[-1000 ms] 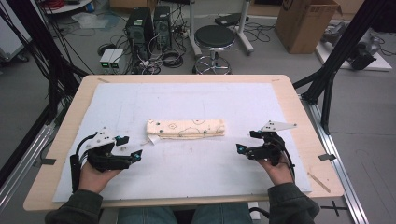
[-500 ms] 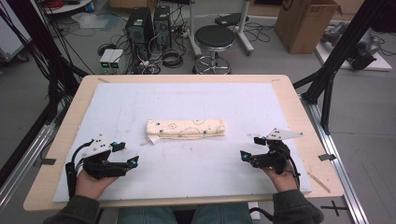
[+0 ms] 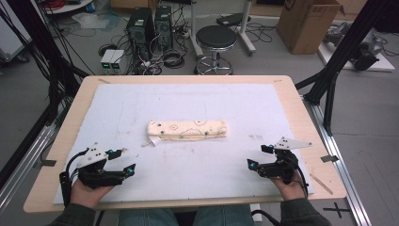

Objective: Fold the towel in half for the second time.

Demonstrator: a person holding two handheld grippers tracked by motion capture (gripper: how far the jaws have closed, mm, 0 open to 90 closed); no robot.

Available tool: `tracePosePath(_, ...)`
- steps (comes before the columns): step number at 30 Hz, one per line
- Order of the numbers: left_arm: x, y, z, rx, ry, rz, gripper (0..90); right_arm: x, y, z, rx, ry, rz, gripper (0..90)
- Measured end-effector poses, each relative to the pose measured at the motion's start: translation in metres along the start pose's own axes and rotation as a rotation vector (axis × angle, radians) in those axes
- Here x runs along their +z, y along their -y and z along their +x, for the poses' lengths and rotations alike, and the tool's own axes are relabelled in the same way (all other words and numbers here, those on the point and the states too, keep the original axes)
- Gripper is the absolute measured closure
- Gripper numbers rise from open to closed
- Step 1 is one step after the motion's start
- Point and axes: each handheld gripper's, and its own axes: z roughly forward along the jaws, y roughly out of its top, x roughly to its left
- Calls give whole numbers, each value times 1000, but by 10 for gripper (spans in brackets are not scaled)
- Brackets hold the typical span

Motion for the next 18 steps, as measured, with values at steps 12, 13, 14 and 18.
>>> tracePosePath(12, -1, 10, 2, -6, -7, 15, 243, -8, 10, 1, -2, 20, 8, 118)
tracePosePath(13, -1, 10, 3, -9, -8, 14, 242, -8, 10, 1, 4, 18, 12, 118)
tracePosePath(14, -1, 10, 3, -9, -11, 11, 243, -7, 10, 1, -3, 22, 15, 118)
tracePosePath(18, -1, 9, 4, -8, -13, -1, 243, -3, 10, 2, -26, 29, 32, 118)
